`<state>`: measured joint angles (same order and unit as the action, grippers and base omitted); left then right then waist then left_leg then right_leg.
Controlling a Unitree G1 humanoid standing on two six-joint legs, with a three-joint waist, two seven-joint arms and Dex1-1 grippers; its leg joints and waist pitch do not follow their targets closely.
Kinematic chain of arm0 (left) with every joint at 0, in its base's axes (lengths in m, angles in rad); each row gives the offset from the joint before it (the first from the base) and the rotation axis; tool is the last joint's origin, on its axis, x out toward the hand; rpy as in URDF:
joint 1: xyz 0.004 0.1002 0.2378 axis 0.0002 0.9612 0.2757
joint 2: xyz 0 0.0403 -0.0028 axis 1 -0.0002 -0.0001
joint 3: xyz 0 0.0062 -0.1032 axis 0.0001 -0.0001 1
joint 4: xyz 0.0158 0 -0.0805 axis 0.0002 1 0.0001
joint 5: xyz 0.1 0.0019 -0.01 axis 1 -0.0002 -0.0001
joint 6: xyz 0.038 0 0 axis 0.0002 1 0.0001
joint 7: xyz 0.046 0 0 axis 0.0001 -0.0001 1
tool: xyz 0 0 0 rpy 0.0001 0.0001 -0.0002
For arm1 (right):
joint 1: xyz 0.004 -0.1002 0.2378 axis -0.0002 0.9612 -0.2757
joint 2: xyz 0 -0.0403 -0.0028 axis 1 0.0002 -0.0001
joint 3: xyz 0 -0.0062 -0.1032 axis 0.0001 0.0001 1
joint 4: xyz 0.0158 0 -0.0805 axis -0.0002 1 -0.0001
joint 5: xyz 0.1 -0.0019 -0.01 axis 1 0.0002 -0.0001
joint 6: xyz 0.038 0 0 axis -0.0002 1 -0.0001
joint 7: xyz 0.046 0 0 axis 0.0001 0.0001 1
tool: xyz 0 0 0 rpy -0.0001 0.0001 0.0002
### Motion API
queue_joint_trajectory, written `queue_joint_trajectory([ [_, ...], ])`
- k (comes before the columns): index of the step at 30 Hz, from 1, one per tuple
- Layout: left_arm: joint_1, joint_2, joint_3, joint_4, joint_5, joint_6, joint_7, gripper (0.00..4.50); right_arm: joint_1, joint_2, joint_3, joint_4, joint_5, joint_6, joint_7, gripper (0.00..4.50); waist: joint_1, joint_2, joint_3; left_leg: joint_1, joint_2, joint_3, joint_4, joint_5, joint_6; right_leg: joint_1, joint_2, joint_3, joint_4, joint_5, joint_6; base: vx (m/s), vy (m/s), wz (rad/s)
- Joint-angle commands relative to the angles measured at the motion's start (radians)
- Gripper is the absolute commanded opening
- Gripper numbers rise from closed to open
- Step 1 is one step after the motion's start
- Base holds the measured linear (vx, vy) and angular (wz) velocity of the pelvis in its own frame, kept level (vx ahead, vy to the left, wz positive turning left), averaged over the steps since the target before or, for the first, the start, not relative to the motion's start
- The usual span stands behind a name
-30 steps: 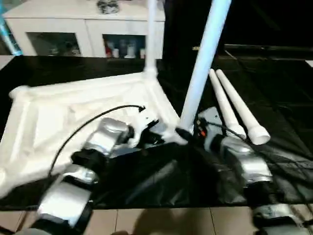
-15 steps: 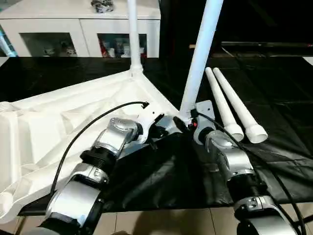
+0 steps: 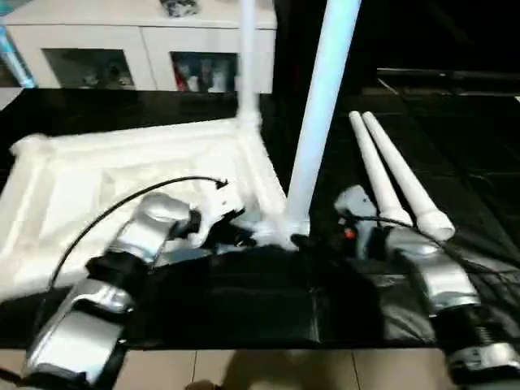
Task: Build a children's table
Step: Rotate leg to tighten
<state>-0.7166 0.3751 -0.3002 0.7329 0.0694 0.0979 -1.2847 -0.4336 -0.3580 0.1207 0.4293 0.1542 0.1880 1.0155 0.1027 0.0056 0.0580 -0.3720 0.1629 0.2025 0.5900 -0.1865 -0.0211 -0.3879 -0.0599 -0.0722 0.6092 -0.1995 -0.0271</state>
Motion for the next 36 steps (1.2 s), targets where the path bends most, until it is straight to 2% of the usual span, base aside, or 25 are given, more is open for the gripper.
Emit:
queue_joint_trajectory([
  [1,0.006,0.007,-0.045,-0.024,0.000,-0.031,-0.087,0.00,-0.015,-0.022,0.026,-0.019,0.007,-0.017,0.066,4.43,0.003,-0.006,-0.065,0.018,0.088,-0.037,-0.064,-0.145,0.066,0.043,-0.112,0.062,-0.069,-0.140,-0.237,0.000,0.000,0.00],
  [3,0.010,0.027,-0.069,-0.032,0.003,-0.061,-0.149,0.00,-0.033,-0.037,0.049,-0.001,0.005,-0.042,0.131,4.43,0.008,-0.009,-0.064,0.020,0.089,-0.036,-0.064,-0.150,0.062,0.040,-0.114,0.063,-0.071,-0.156,-0.234,0.000,0.000,0.00],
  [8,0.010,0.044,-0.095,-0.031,0.011,-0.095,-0.204,0.00,-0.065,-0.044,0.087,0.030,0.005,-0.068,0.227,4.43,0.013,-0.010,-0.064,0.019,0.089,-0.038,-0.065,-0.155,0.055,0.040,-0.115,0.062,-0.070,-0.180,-0.229,0.000,0.000,0.00],
  [9,0.009,0.046,-0.101,-0.032,0.013,-0.101,-0.213,0.00,-0.075,-0.043,0.096,0.044,-0.002,-0.077,0.244,4.43,0.012,-0.014,-0.064,0.020,0.090,-0.037,-0.066,-0.152,0.054,0.040,-0.114,0.062,-0.069,-0.178,-0.229,0.000,0.000,0.00],
  [10,0.008,0.047,-0.103,-0.030,0.013,-0.109,-0.220,0.00,-0.082,-0.040,0.097,0.053,-0.004,-0.081,0.253,4.43,0.014,-0.011,-0.065,0.020,0.089,-0.037,-0.065,-0.151,0.053,0.039,-0.116,0.062,-0.068,-0.178,-0.232,0.000,0.000,0.00],
  [11,0.007,0.048,-0.104,-0.029,0.012,-0.114,-0.226,0.00,-0.088,-0.036,0.098,0.062,-0.005,-0.082,0.261,4.27,0.014,-0.011,-0.066,0.020,0.089,-0.037,-0.064,-0.149,0.053,0.039,-0.116,0.062,-0.068,-0.175,-0.234,0.000,0.000,0.00],
  [12,0.008,0.048,-0.105,-0.032,0.011,-0.115,-0.230,0.00,-0.096,-0.031,0.101,0.072,-0.005,-0.081,0.272,4.16,0.014,-0.016,-0.066,0.020,0.089,-0.036,-0.064,-0.146,0.054,0.039,-0.114,0.062,-0.067,-0.164,-0.236,0.000,0.000,0.00],
  [14,0.008,0.048,-0.108,-0.037,0.009,-0.121,-0.246,0.00,-0.109,-0.029,0.113,0.086,-0.001,-0.082,0.294,4.05,0.016,-0.012,-0.066,0.020,0.090,-0.036,-0.064,-0.139,0.057,0.040,-0.115,0.062,-0.065,-0.154,-0.240,0.000,0.000,0.00],
  [16,0.009,0.049,-0.110,-0.038,0.008,-0.124,-0.254,0.00,-0.113,-0.031,0.120,0.093,0.000,-0.087,0.307,3.96,0.017,-0.016,-0.067,0.020,0.089,-0.036,-0.063,-0.134,0.057,0.040,-0.114,0.061,-0.063,-0.144,-0.242,0.000,0.000,0.00],
  [29,-0.005,0.041,-0.112,0.002,0.022,-0.155,-0.237,0.00,-0.126,-0.030,0.143,0.134,-0.013,-0.113,0.359,2.79,0.023,-0.015,-0.068,0.020,0.089,-0.036,-0.061,-0.128,0.059,0.041,-0.114,0.061,-0.062,-0.135,-0.241,0.000,0.000,0.00],
  [36,-0.008,0.021,-0.080,0.014,0.008,-0.108,-0.185,0.00,-0.110,-0.010,0.133,0.122,0.008,-0.102,0.342,2.67,0.026,-0.013,-0.069,0.022,0.090,-0.036,-0.062,-0.133,0.052,0.041,-0.113,0.061,-0.061,-0.136,-0.245,0.000,0.000,0.00],
])
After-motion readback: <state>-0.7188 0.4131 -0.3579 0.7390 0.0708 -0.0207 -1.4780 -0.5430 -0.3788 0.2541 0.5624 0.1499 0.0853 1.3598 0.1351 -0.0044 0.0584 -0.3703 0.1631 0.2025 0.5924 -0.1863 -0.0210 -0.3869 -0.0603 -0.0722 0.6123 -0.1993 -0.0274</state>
